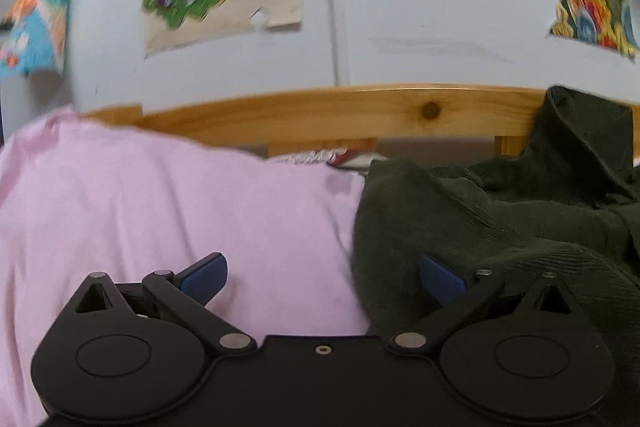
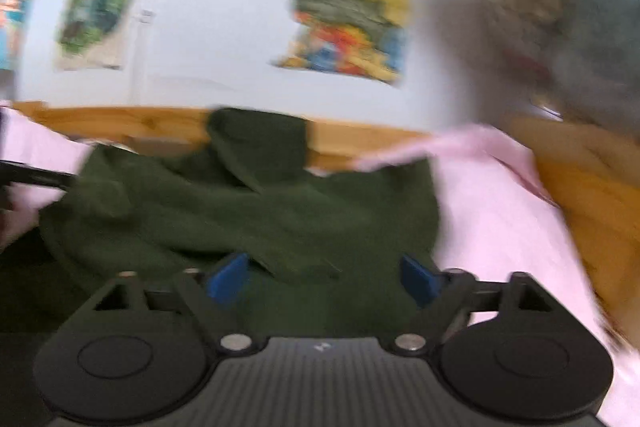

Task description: Fold large clothes

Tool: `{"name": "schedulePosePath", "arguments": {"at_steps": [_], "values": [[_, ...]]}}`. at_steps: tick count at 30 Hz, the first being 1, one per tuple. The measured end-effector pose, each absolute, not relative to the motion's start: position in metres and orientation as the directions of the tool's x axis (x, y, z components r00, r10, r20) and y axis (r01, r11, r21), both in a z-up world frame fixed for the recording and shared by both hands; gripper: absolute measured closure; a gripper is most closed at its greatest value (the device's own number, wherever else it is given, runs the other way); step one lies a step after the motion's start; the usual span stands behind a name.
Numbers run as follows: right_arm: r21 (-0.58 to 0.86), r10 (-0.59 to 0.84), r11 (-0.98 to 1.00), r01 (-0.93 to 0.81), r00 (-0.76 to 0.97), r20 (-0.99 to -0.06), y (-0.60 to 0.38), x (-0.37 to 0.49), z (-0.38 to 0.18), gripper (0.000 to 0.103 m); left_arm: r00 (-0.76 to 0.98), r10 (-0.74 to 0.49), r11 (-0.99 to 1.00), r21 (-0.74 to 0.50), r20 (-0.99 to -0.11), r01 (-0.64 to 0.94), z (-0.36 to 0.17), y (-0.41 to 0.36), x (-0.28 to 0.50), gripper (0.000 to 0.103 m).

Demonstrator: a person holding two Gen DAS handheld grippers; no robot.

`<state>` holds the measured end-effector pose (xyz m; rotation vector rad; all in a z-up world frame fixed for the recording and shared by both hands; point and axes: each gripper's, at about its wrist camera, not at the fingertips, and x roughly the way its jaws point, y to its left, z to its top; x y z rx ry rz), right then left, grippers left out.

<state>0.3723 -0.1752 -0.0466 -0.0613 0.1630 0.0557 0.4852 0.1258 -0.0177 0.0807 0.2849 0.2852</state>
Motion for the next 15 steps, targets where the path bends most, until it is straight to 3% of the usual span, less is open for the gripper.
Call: {"name": "schedulePosePath", "arguments": {"at_steps": [2, 4, 6, 8, 10, 13, 14, 15], "values": [[-0.042, 0.102, 0.993, -0.114, 0.971, -0.216, -0.170, 0.401, -0.045, 0.005, 0.909, 0.311, 0.949, 0.147, -0.278, -0.280, -0.017, 0.122, 0.499, 0.001], [0.022, 0.089, 0.996, -0.086, 0.949, -0.303, -0.169, 0.427, -0.052, 0.012, 0.892, 0.327, 0.945, 0.135, -0.312, -0.299, -0.020, 0.124, 0.513, 0.001], [0.079, 0.050, 0.997, -0.020, 0.909, -0.413, -0.172, 0.442, -0.065, 0.070, 0.863, 0.335, 0.942, 0.139, -0.377, -0.305, -0.026, 0.129, 0.528, 0.001], [0.119, 0.072, 0.993, -0.022, 0.897, -0.436, -0.177, 0.439, -0.075, 0.089, 0.851, 0.359, 0.933, 0.183, -0.383, -0.311, -0.036, 0.128, 0.534, 0.000], [0.070, 0.041, 0.997, -0.014, 0.918, -0.393, -0.178, 0.421, -0.074, 0.093, 0.862, 0.364, 0.929, 0.211, -0.353, -0.306, -0.039, 0.123, 0.531, 0.000], [0.057, -0.015, 0.998, 0.037, 0.933, -0.359, -0.188, 0.401, -0.067, 0.093, 0.891, 0.284, 0.958, 0.147, -0.354, -0.247, -0.038, 0.126, 0.519, 0.001], [0.053, -0.008, 0.998, 0.032, 0.921, -0.390, -0.191, 0.402, -0.071, 0.090, 0.897, 0.264, 0.964, 0.136, -0.354, -0.230, -0.038, 0.128, 0.516, 0.001], [0.043, 0.011, 0.999, 0.008, 0.899, -0.438, -0.193, 0.407, -0.077, 0.080, 0.900, 0.261, 0.964, 0.134, -0.348, -0.228, -0.037, 0.127, 0.511, 0.001]]}}
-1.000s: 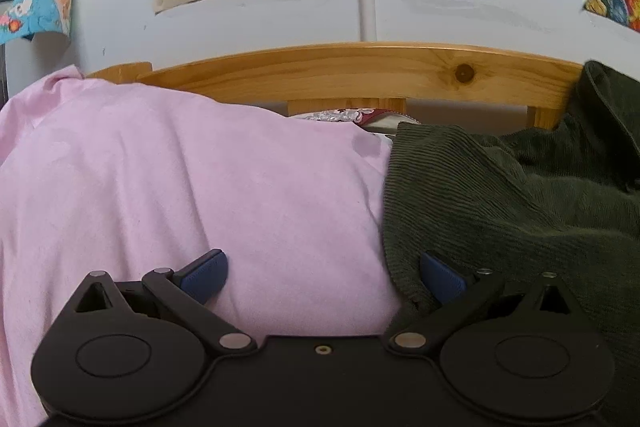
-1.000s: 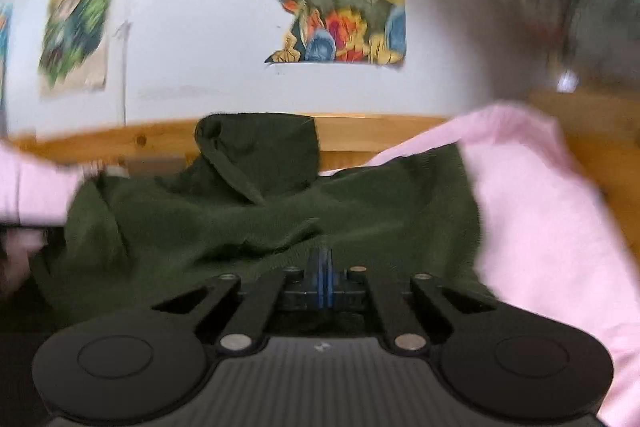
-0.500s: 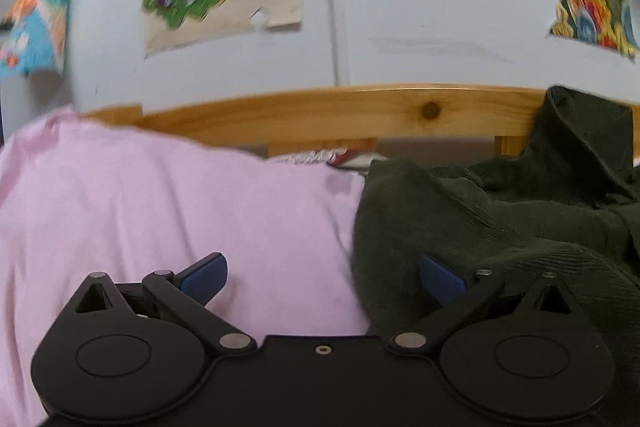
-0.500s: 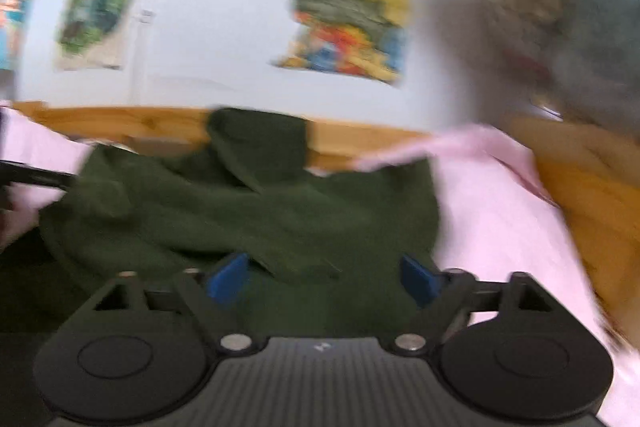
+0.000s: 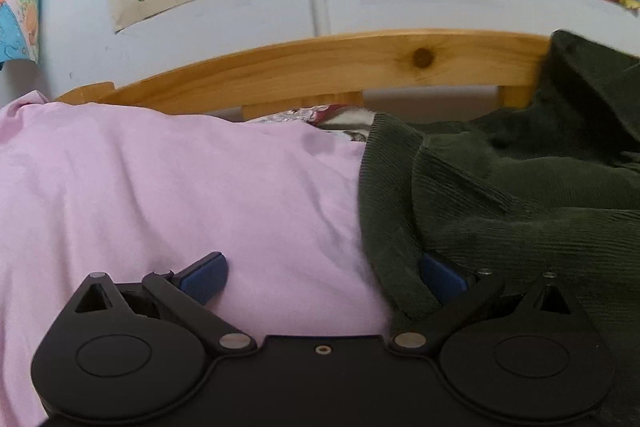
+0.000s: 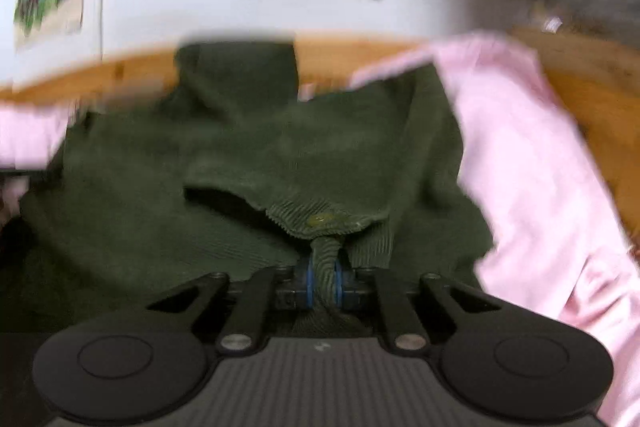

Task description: Fold large clothes

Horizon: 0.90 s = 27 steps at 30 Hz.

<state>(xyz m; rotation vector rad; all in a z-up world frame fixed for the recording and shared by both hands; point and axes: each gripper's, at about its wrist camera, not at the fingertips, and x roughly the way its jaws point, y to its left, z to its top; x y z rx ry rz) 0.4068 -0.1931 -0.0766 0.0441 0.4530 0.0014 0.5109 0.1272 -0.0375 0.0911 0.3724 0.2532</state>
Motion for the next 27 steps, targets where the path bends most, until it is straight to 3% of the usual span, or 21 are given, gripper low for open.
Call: {"name": "schedulePosePath", "arguments": {"at_steps": [2, 3, 6, 8, 10, 14, 18, 20, 23, 25, 27], "values": [[0.059, -0.002, 0.998, 0.032, 0.896, -0.443, -0.200, 0.403, -0.078, 0.064, 0.910, 0.245, 0.969, 0.103, -0.333, -0.223, -0.035, 0.126, 0.497, 0.001], [0.037, -0.023, 0.998, 0.041, 0.913, -0.407, -0.199, 0.397, -0.072, 0.050, 0.917, 0.227, 0.974, 0.080, -0.327, -0.213, -0.033, 0.127, 0.491, 0.001], [-0.068, -0.095, 0.994, 0.080, 0.962, -0.257, -0.187, 0.385, -0.052, 0.030, 0.926, 0.161, 0.987, 0.061, -0.342, -0.149, -0.031, 0.122, 0.475, 0.001], [-0.092, -0.053, 0.995, 0.035, 0.977, -0.206, -0.178, 0.392, -0.047, 0.028, 0.913, 0.189, 0.980, 0.124, -0.361, -0.154, -0.039, 0.115, 0.469, 0.001], [-0.141, -0.043, 0.990, 0.010, 0.973, -0.229, -0.167, 0.408, -0.054, 0.028, 0.906, 0.221, 0.971, 0.165, -0.360, -0.171, -0.048, 0.115, 0.465, 0.000], [-0.203, -0.113, 0.979, 0.036, 0.918, -0.380, -0.166, 0.450, -0.093, 0.030, 0.899, 0.195, 0.980, 0.106, -0.392, -0.166, -0.056, 0.129, 0.468, 0.000], [-0.252, -0.094, 0.968, 0.005, 0.934, -0.345, -0.166, 0.441, -0.099, 0.029, 0.907, 0.183, 0.981, 0.125, -0.379, -0.146, -0.060, 0.130, 0.466, 0.000], [-0.189, -0.030, 0.981, -0.040, 0.935, -0.354, -0.176, 0.433, -0.085, 0.027, 0.907, 0.190, 0.981, 0.108, -0.377, -0.161, -0.054, 0.132, 0.462, 0.001], [-0.071, 0.089, 0.991, -0.112, 0.959, -0.268, -0.196, 0.411, -0.046, 0.003, 0.864, 0.233, 0.967, 0.011, -0.445, -0.255, -0.036, 0.133, 0.455, 0.001], [-0.046, 0.143, 0.987, -0.154, 0.972, -0.184, -0.203, 0.410, -0.015, 0.000, 0.858, 0.208, 0.951, -0.110, -0.471, -0.290, -0.023, 0.133, 0.447, 0.001], [-0.057, 0.179, 0.980, -0.191, 0.968, -0.175, -0.200, 0.431, 0.012, 0.000, 0.877, 0.157, 0.944, -0.193, -0.455, -0.269, -0.014, 0.126, 0.445, 0.001]]}}
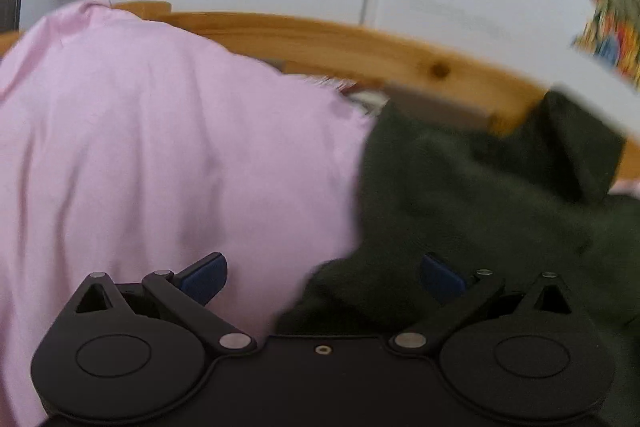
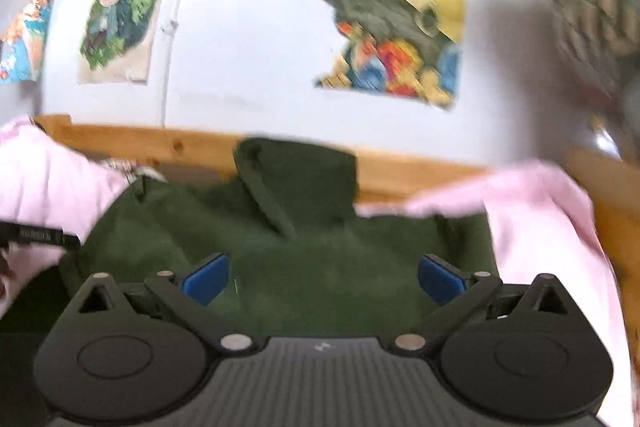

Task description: Fold large clothes

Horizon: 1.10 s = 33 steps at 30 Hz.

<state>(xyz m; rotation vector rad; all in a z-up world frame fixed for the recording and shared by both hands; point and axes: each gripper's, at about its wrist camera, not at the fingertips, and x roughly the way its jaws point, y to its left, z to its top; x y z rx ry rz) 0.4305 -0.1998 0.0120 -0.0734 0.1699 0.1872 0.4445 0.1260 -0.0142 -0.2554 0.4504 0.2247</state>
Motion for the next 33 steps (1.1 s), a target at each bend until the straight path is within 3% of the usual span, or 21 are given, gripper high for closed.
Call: {"name": "schedulePosePath", "arguments": {"at_steps": [4, 6, 8, 13, 14, 16, 17, 19, 24, 33], "values": [[-0.061, 0.176, 0.980, -0.192, 0.963, -0.205, -0.186, 0.513, 0.036, 0.004, 0.899, 0.024, 0.959, -0.243, -0.438, -0.144, -0.007, 0.094, 0.452, 0.001], [-0.017, 0.158, 0.986, -0.168, 0.955, -0.252, -0.186, 0.560, 0.042, 0.020, 0.908, -0.012, 0.963, -0.250, -0.420, -0.103, -0.009, 0.079, 0.452, 0.001], [0.050, 0.131, 0.991, -0.122, 0.948, -0.291, -0.192, 0.600, 0.047, 0.028, 0.904, -0.050, 0.965, -0.255, -0.425, -0.067, -0.015, 0.069, 0.450, 0.001], [0.216, 0.091, 0.976, -0.015, 0.933, -0.347, -0.204, 0.657, 0.047, 0.033, 0.891, -0.084, 0.966, -0.256, -0.446, -0.036, -0.029, 0.064, 0.448, 0.001], [0.238, 0.092, 0.971, -0.004, 0.929, -0.359, -0.205, 0.667, 0.046, 0.038, 0.892, -0.085, 0.968, -0.250, -0.445, -0.033, -0.030, 0.065, 0.449, 0.001], [0.265, 0.095, 0.964, 0.012, 0.917, -0.387, -0.207, 0.683, 0.042, 0.061, 0.892, -0.088, 0.969, -0.244, -0.443, -0.026, -0.029, 0.067, 0.449, 0.001], [0.287, 0.115, 0.958, -0.001, 0.917, -0.382, -0.209, 0.686, 0.041, 0.089, 0.893, -0.091, 0.969, -0.244, -0.441, -0.022, -0.028, 0.069, 0.449, 0.001], [0.290, 0.142, 0.956, -0.037, 0.926, -0.350, -0.207, 0.678, 0.041, 0.092, 0.895, -0.090, 0.970, -0.241, -0.437, -0.020, -0.023, 0.070, 0.448, 0.001], [0.128, 0.195, 0.977, -0.168, 0.951, -0.241, -0.193, 0.606, 0.044, 0.094, 0.911, -0.081, 0.970, -0.241, -0.405, -0.021, -0.013, 0.080, 0.436, 0.001], [-0.347, 0.307, 0.893, -0.287, 0.952, 0.004, -0.175, 0.400, 0.005, 0.094, 0.968, -0.025, 0.947, -0.316, -0.249, -0.057, 0.020, 0.117, 0.387, 0.001]]}}
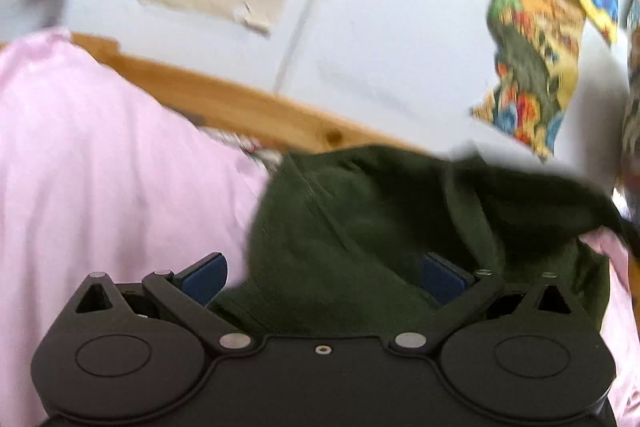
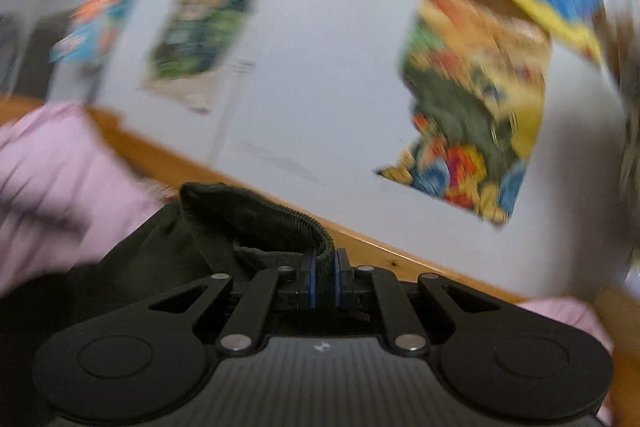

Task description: Fold large clothes

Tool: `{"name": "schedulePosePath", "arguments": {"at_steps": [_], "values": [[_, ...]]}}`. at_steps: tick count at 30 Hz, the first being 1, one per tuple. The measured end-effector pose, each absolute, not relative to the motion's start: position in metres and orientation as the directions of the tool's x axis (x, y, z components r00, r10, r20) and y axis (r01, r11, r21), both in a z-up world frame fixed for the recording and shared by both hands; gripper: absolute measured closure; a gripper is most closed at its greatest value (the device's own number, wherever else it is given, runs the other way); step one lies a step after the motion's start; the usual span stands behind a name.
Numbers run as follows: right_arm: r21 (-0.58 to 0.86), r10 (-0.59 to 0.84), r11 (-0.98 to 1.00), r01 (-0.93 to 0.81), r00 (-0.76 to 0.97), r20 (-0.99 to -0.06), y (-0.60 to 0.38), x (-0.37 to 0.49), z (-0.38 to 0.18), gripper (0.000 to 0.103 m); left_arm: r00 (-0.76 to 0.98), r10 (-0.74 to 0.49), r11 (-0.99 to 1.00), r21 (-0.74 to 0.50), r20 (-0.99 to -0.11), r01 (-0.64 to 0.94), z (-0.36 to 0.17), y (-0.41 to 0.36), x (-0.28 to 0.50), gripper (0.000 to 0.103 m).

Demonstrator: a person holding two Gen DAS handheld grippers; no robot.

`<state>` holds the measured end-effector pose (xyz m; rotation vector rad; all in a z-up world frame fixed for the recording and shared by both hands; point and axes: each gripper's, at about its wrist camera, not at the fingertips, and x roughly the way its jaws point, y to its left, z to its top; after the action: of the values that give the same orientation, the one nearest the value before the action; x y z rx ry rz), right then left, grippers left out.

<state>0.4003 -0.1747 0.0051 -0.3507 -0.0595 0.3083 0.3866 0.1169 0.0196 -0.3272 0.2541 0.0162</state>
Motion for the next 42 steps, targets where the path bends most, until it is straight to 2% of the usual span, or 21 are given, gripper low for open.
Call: {"name": "schedulePosePath", "arguments": {"at_steps": [2, 8, 12, 13, 15, 16, 18, 20, 21, 23, 26, 28, 29, 30, 31, 32, 33, 37, 39, 40, 42], "values": [[-0.433, 0.315, 0.857, -0.280, 0.949, 0.011, -0.168, 0.360, -0.022, 0.094, 0.974, 0.006, 0.950, -0.302, -0.225, -0.075, 0.027, 0.123, 0.373, 0.001], [-0.511, 0.285, 0.800, -0.314, 0.949, -0.136, -0.151, 0.330, -0.097, 0.094, 0.972, 0.032, 0.960, -0.262, -0.232, -0.095, 0.034, 0.125, 0.357, 0.001], [-0.421, 0.251, 0.831, -0.363, 0.921, -0.298, -0.159, 0.339, -0.113, 0.090, 0.961, 0.037, 0.964, -0.245, -0.275, -0.107, 0.030, 0.119, 0.367, 0.001], [-0.387, 0.254, 0.846, -0.367, 0.916, -0.311, -0.163, 0.338, -0.110, 0.086, 0.957, 0.043, 0.966, -0.231, -0.287, -0.113, 0.030, 0.116, 0.373, 0.001], [-0.318, 0.276, 0.873, -0.369, 0.913, -0.302, -0.172, 0.334, -0.095, 0.064, 0.954, 0.041, 0.971, -0.215, -0.297, -0.108, 0.028, 0.110, 0.382, 0.001], [-0.290, 0.285, 0.885, -0.365, 0.916, -0.283, -0.177, 0.331, -0.084, 0.059, 0.954, 0.034, 0.973, -0.208, -0.298, -0.099, 0.027, 0.107, 0.387, 0.001], [-0.236, 0.302, 0.904, -0.356, 0.923, -0.237, -0.189, 0.334, -0.062, 0.039, 0.953, 0.024, 0.976, -0.198, -0.302, -0.087, 0.024, 0.101, 0.394, 0.001], [-0.198, 0.290, 0.925, -0.326, 0.938, -0.191, -0.198, 0.343, -0.042, 0.024, 0.954, 0.010, 0.980, -0.188, -0.300, -0.070, 0.020, 0.093, 0.403, 0.001], [-0.179, 0.283, 0.933, -0.312, 0.944, -0.169, -0.203, 0.350, -0.032, 0.019, 0.955, 0.005, 0.982, -0.179, -0.298, -0.061, 0.017, 0.089, 0.407, 0.001], [-0.110, 0.288, 0.946, -0.303, 0.948, -0.136, -0.216, 0.378, -0.012, 0.015, 0.958, -0.002, 0.989, -0.145, -0.287, -0.041, 0.011, 0.081, 0.420, 0.001], [-0.090, 0.203, 0.971, -0.219, 0.965, -0.163, -0.226, 0.436, 0.008, 0.013, 0.970, 0.005, 0.996, -0.087, -0.241, -0.027, 0.006, 0.073, 0.438, 0.001], [-0.091, 0.157, 0.980, -0.176, 0.969, -0.191, -0.221, 0.473, 0.008, 0.015, 0.972, 0.041, 0.997, -0.052, -0.233, -0.055, 0.004, 0.072, 0.451, 0.001], [-0.092, 0.143, 0.982, -0.167, 0.965, -0.220, -0.219, 0.492, 0.006, 0.022, 0.969, 0.069, 0.996, -0.046, -0.238, -0.082, 0.004, 0.073, 0.457, 0.001], [-0.109, 0.119, 0.983, -0.150, 0.962, -0.247, -0.217, 0.510, 0.002, 0.044, 0.966, 0.090, 0.994, -0.045, -0.242, -0.104, 0.003, 0.075, 0.463, 0.001], [-0.131, 0.063, 0.986, -0.104, 0.957, -0.283, -0.216, 0.527, -0.005, 0.059, 0.963, 0.104, 0.992, -0.042, -0.247, -0.118, 0.003, 0.079, 0.469, 0.001], [-0.131, 0.010, 0.990, -0.055, 0.946, -0.324, -0.218, 0.536, -0.013, 0.085, 0.960, 0.129, 0.989, -0.031, -0.249, -0.141, 0.002, 0.084, 0.475, 0.001], [-0.115, -0.066, 0.993, 0.026, 0.929, -0.363, -0.225, 0.542, -0.019, 0.097, 0.955, 0.164, 0.984, -0.023, -0.247, -0.175, 0.001, 0.089, 0.479, 0.001], [-0.078, -0.251, 0.968, 0.239, 0.906, -0.340, -0.254, 0.507, -0.047, 0.103, 0.912, 0.252, 0.962, -0.017, -0.323, -0.272, -0.013, 0.114, 0.493, 0.001], [-0.111, -0.272, 0.962, 0.249, 0.900, -0.340, -0.257, 0.487, -0.072, 0.103, 0.895, 0.250, 0.959, -0.035, -0.370, -0.282, -0.026, 0.125, 0.498, 0.001], [-0.140, -0.282, 0.958, 0.249, 0.907, -0.314, -0.256, 0.476, -0.087, 0.103, 0.888, 0.246, 0.959, -0.036, -0.387, -0.282, -0.032, 0.127, 0.500, 0.001], [-0.198, -0.286, 0.950, 0.242, 0.928, -0.238, -0.251, 0.462, -0.113, 0.103, 0.897, 0.242, 0.963, -0.022, -0.369, -0.269, -0.040, 0.128, 0.500, 0.001]]}}
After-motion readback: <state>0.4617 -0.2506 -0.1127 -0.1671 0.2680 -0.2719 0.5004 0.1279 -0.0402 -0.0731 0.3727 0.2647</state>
